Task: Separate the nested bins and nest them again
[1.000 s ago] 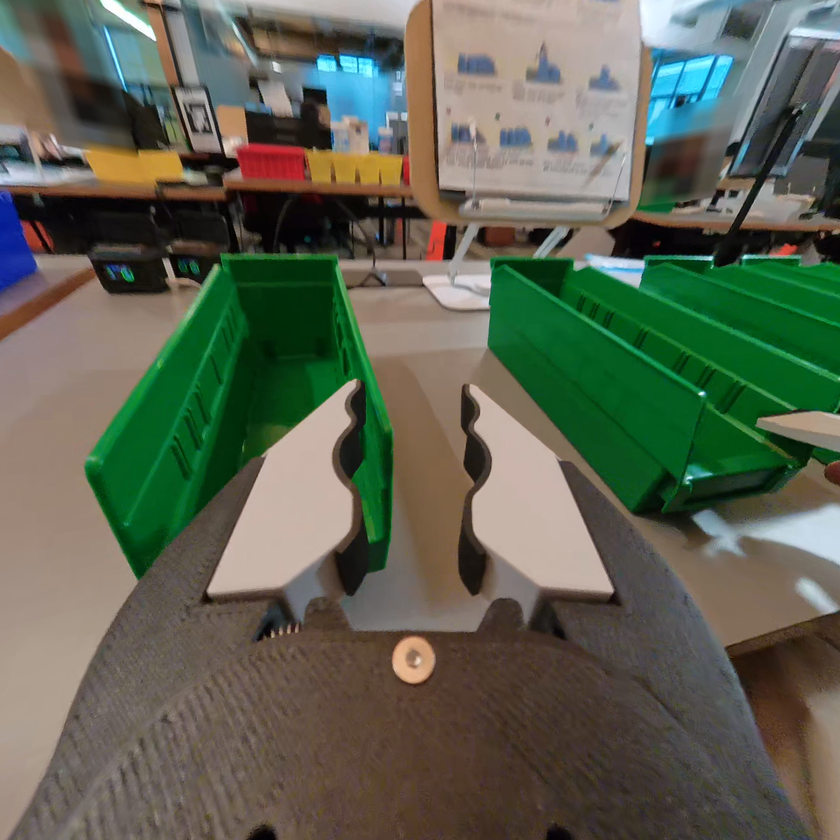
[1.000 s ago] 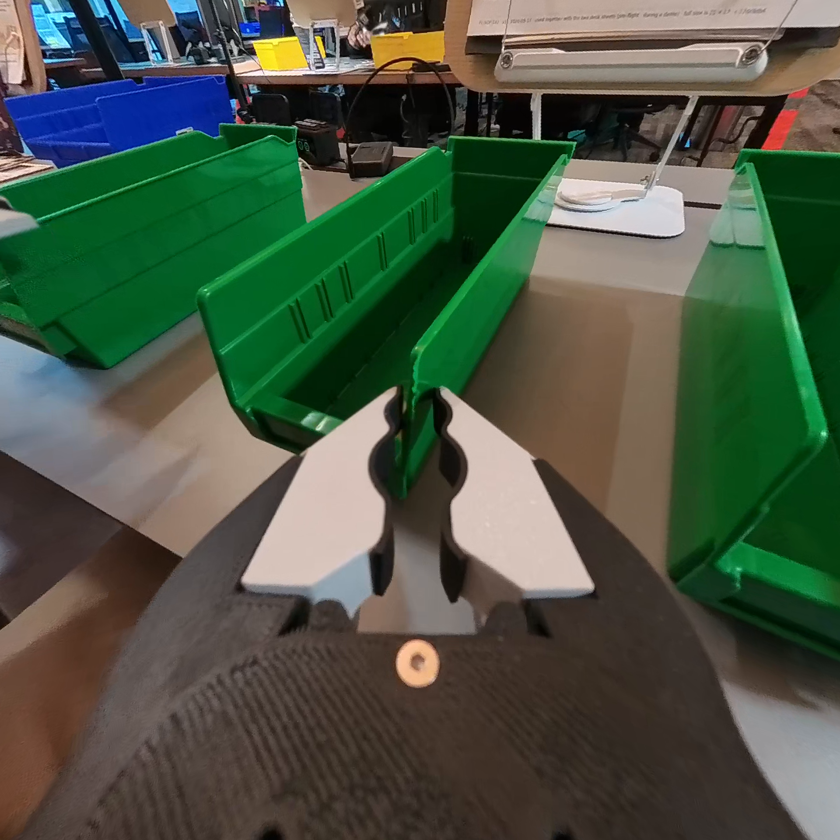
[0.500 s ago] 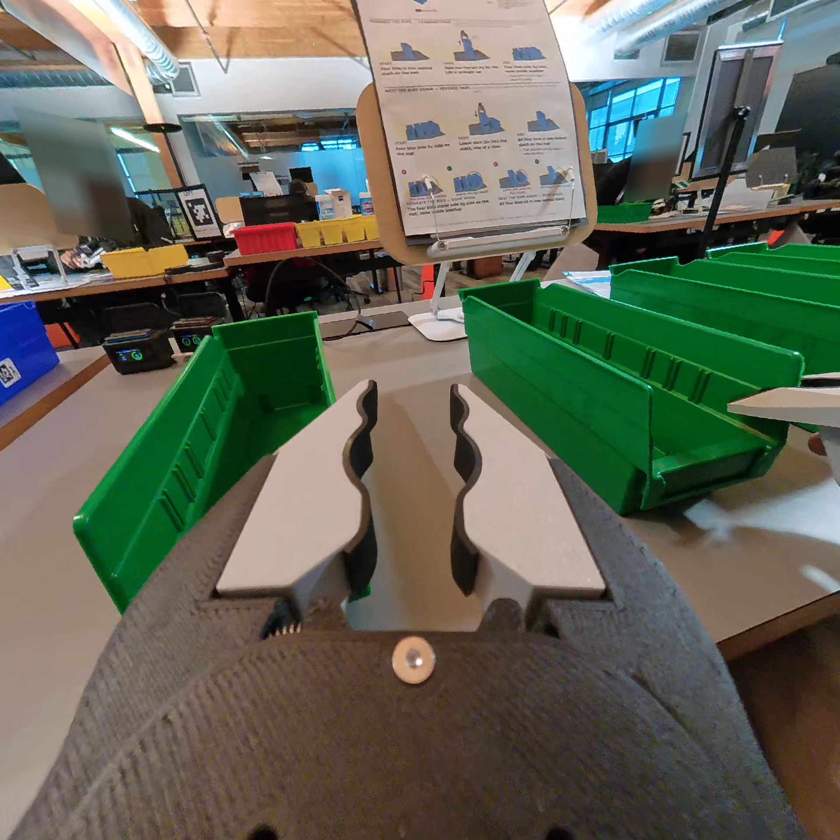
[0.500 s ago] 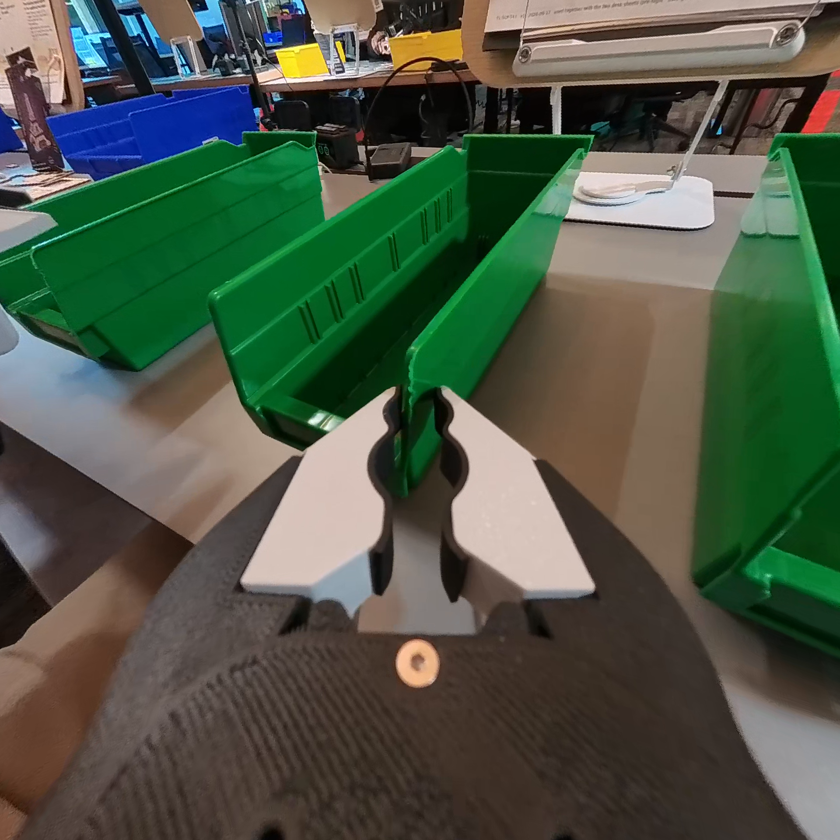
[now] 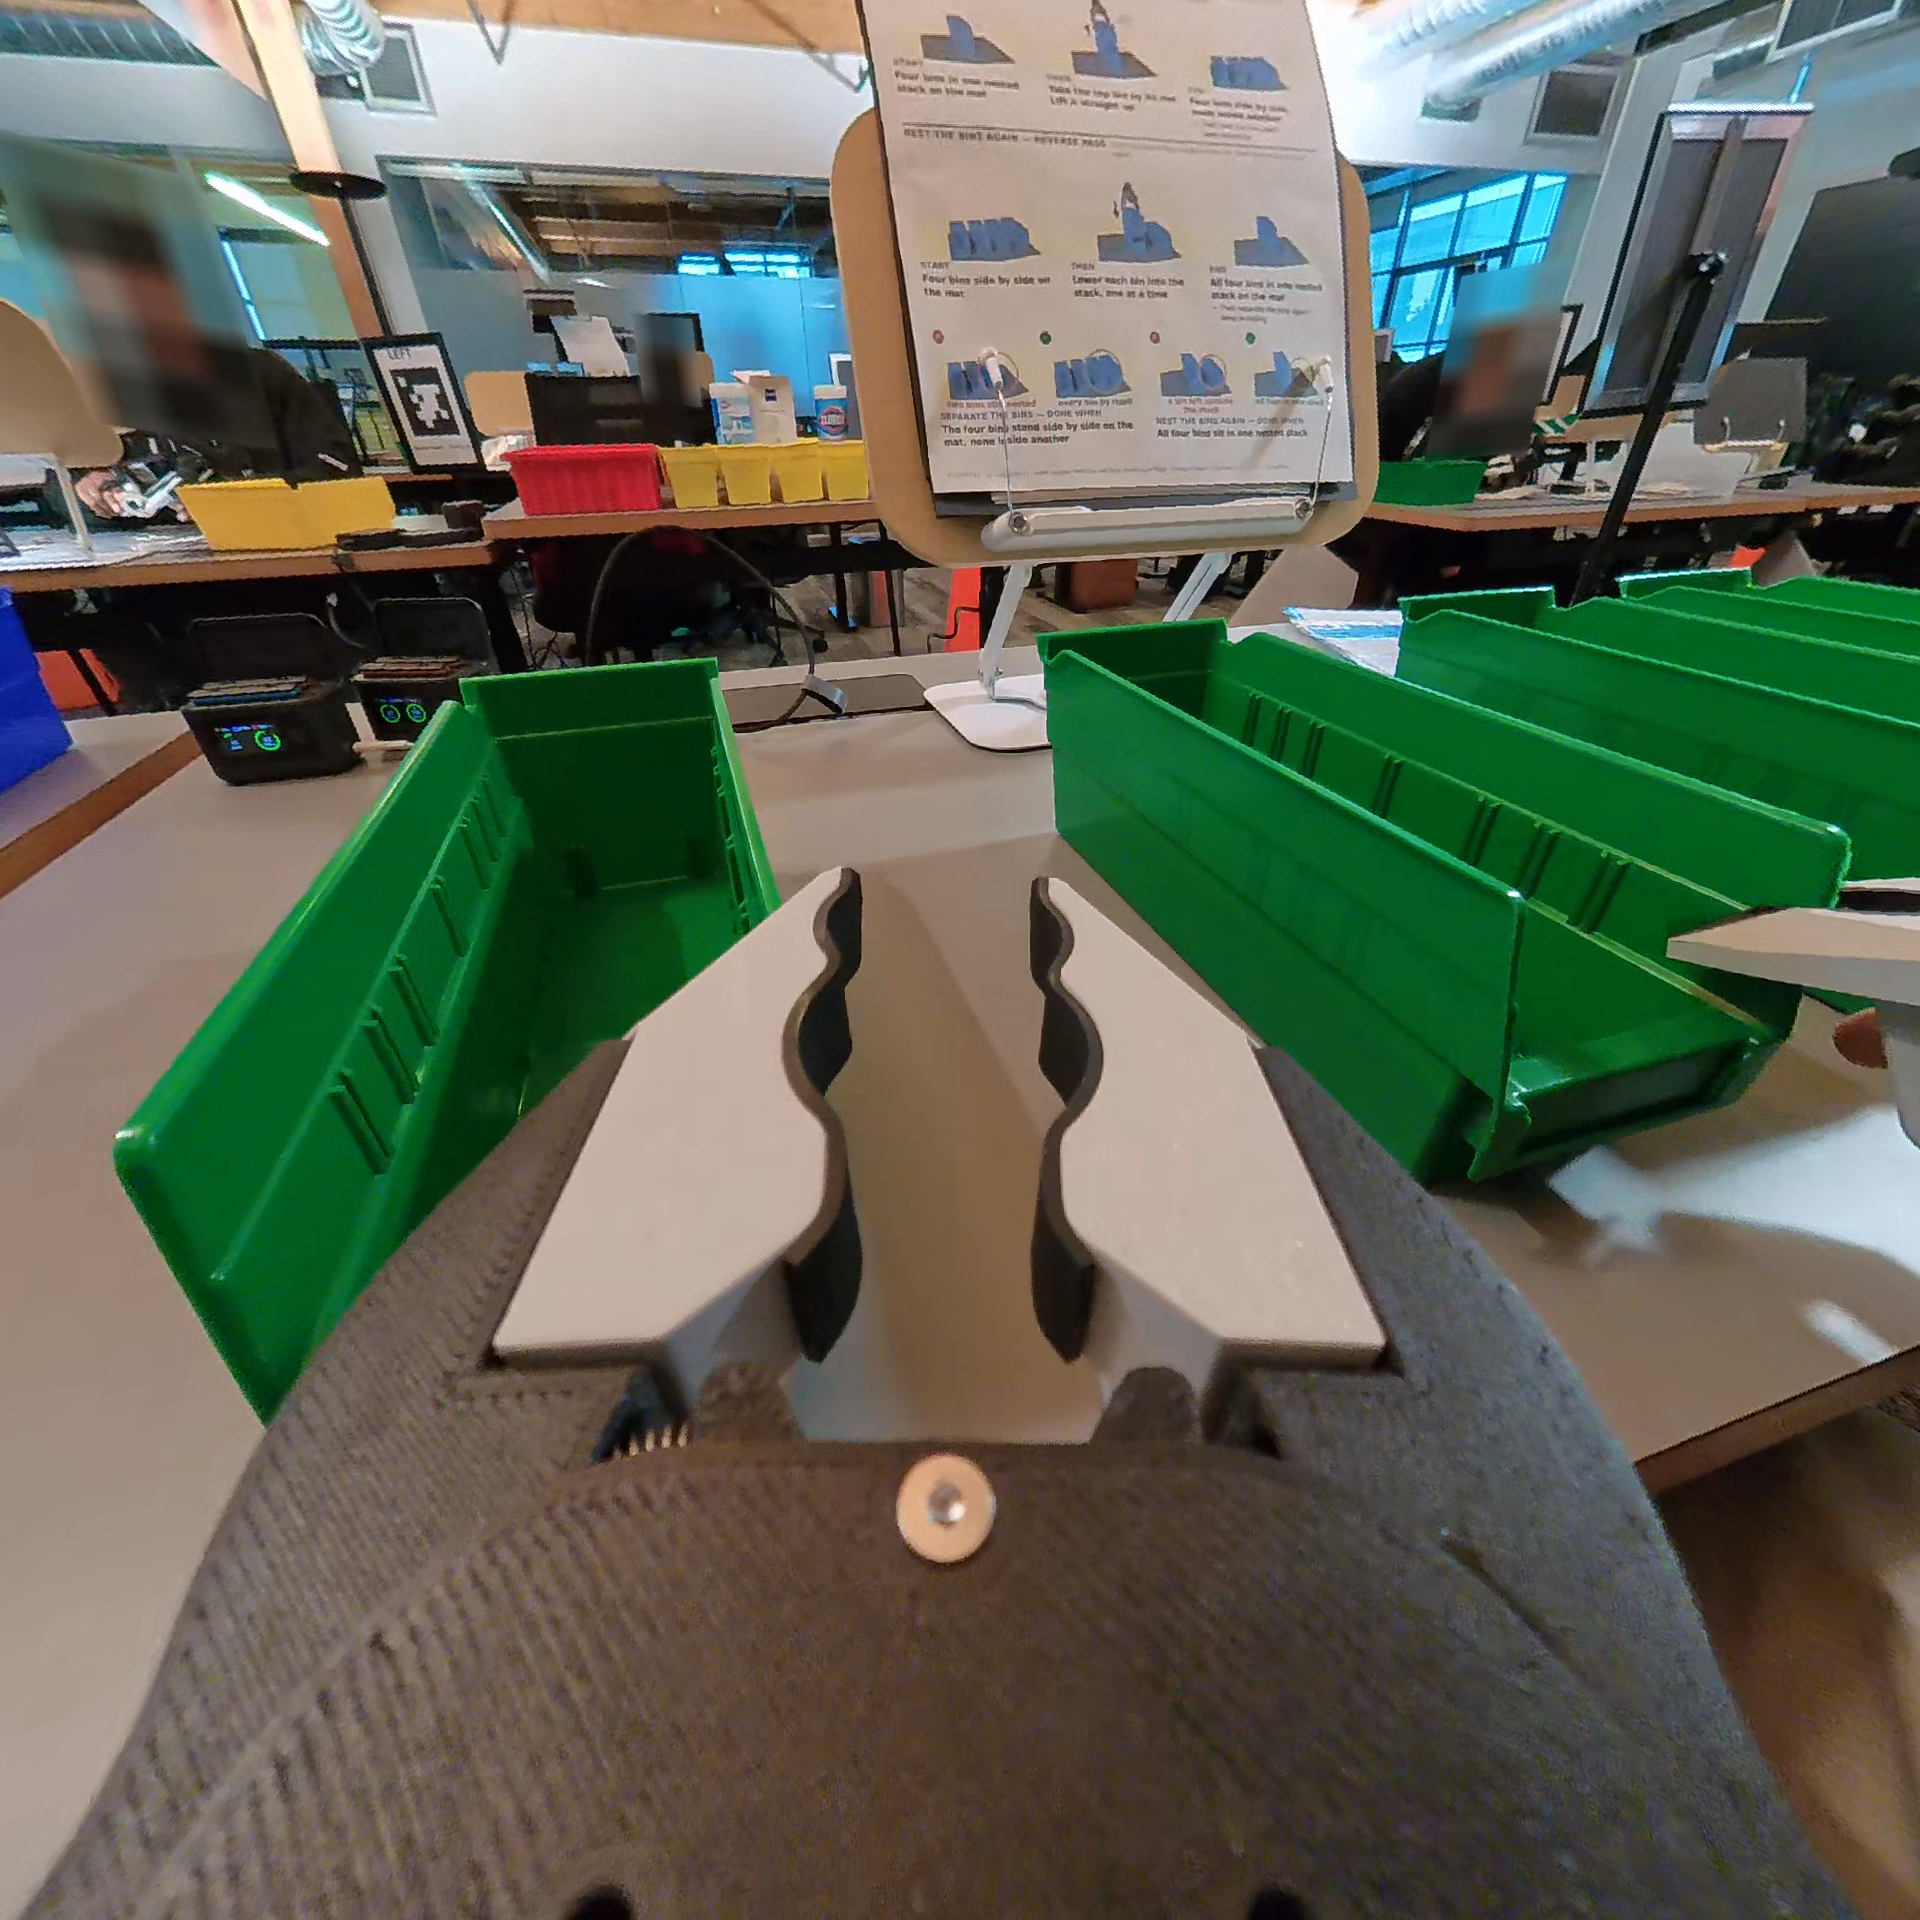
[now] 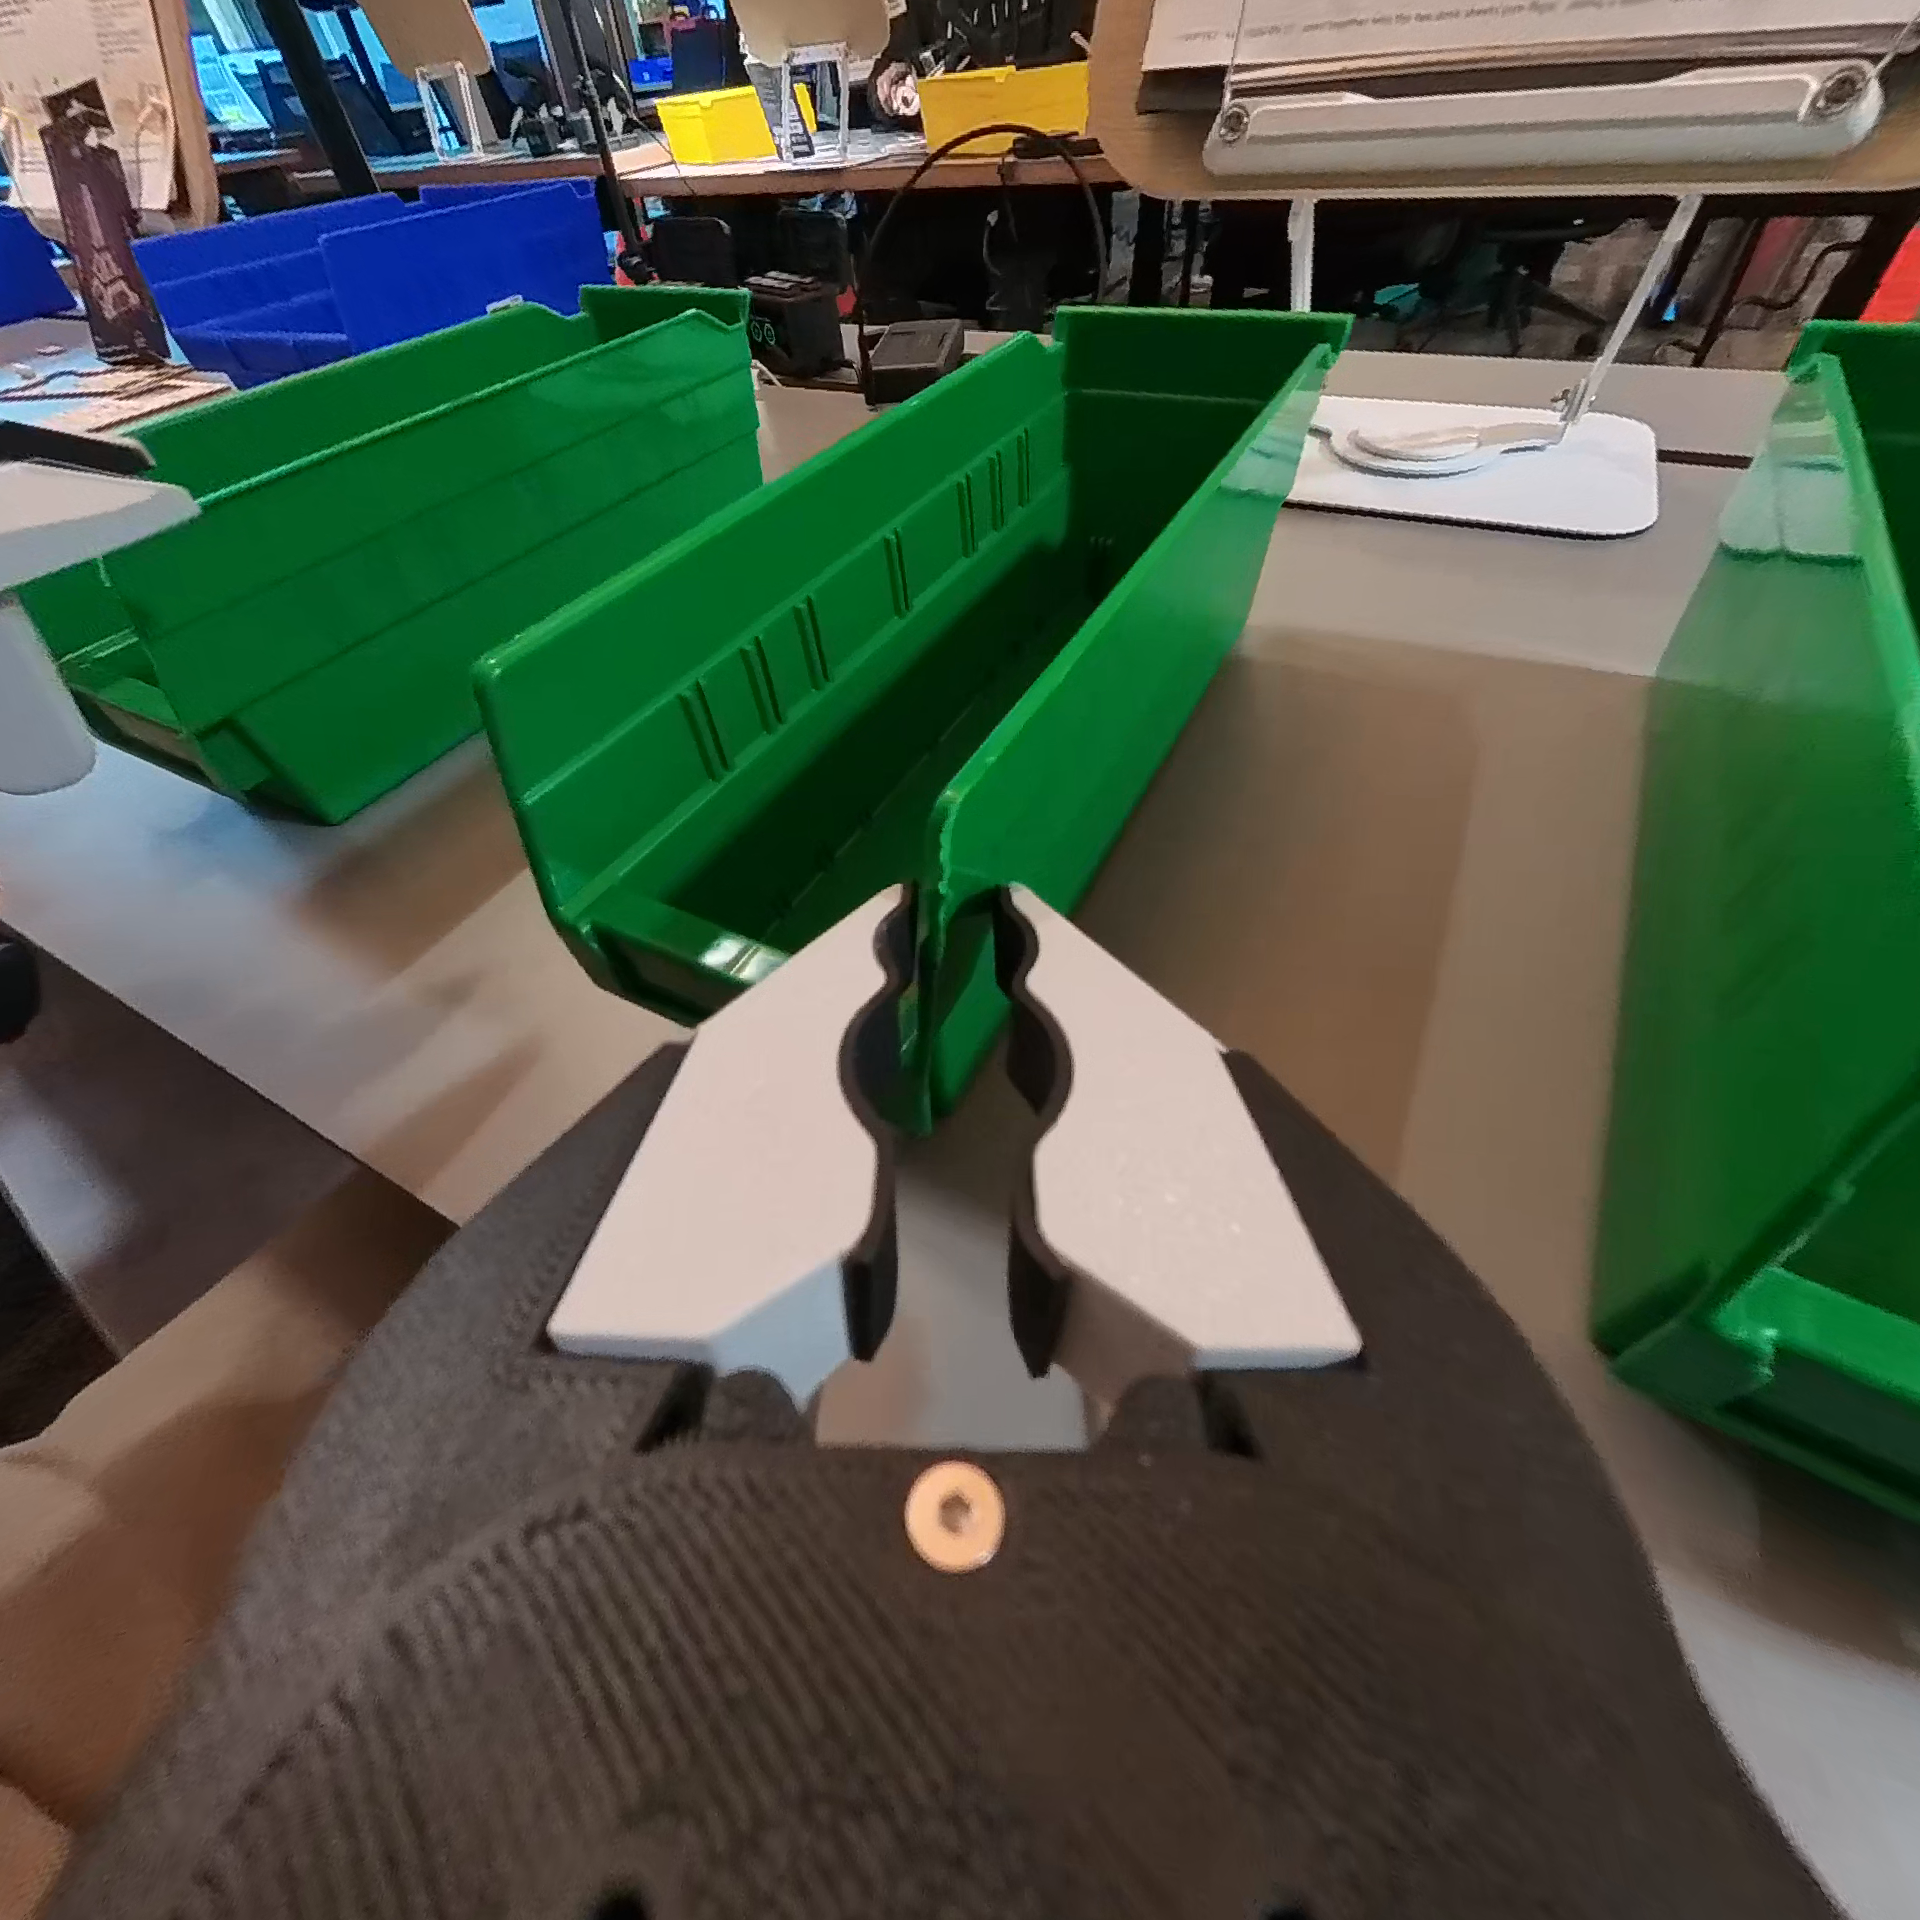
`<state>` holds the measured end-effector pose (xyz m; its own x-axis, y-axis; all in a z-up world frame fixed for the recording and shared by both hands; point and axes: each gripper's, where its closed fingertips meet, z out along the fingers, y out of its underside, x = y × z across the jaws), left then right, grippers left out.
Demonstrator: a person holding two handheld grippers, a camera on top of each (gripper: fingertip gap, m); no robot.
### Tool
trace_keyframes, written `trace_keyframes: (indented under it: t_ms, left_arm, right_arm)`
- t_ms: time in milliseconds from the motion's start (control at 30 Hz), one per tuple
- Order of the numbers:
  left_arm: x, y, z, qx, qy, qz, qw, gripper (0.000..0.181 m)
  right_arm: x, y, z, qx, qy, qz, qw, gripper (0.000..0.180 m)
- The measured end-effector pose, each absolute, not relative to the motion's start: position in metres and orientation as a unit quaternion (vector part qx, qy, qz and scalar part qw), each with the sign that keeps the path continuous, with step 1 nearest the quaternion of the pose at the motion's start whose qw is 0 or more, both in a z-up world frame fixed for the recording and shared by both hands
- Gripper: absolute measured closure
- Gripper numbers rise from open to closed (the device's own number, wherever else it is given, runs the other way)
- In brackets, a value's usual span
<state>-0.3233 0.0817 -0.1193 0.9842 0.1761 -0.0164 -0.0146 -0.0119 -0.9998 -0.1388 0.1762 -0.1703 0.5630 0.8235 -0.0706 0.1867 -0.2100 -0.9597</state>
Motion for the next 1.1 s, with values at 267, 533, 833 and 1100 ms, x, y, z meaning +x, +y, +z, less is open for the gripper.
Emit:
trace_keyframes:
  t_ms: [267, 533, 833, 1100]
  left_arm:
    - [-0.324, 0.082, -0.120, -0.709, -0.057, 0.066, 0.700, 0.149]
    - [-0.319, 0.087, -0.120, -0.708, -0.048, 0.066, 0.701, 0.149]
    - [-0.302, 0.099, -0.117, -0.704, -0.016, 0.060, 0.707, 0.149]
    - [-0.263, 0.116, -0.127, -0.717, 0.048, 0.010, 0.695, 0.150]
  right_arm:
    - [-0.138, 0.170, -0.165, -0.691, -0.390, 0.259, 0.551, 0.148]
    - [-0.114, 0.185, -0.143, -0.666, -0.375, 0.224, 0.604, 0.143]
    - [-0.093, 0.187, -0.122, -0.660, -0.313, 0.296, 0.616, 0.144]
    - [-0.093, 0.180, -0.137, -0.681, -0.318, 0.301, 0.587, 0.142]
